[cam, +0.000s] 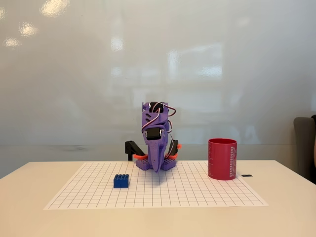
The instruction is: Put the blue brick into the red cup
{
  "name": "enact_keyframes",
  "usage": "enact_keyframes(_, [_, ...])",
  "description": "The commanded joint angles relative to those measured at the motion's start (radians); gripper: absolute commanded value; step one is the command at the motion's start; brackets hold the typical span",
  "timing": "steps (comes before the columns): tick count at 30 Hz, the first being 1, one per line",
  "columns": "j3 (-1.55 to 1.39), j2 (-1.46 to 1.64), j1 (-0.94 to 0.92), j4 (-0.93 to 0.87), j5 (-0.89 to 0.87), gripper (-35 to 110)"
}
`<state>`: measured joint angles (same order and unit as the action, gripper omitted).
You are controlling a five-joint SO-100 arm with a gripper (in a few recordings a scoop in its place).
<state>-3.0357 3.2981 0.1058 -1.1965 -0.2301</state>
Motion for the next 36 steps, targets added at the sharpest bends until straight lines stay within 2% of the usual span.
enact_keyframes(1, [0.008,0.005,0.014,-0.002,-0.012,0])
enact_keyframes(36, [0.008,0.005,-0.006,-0.003,-0.031,0])
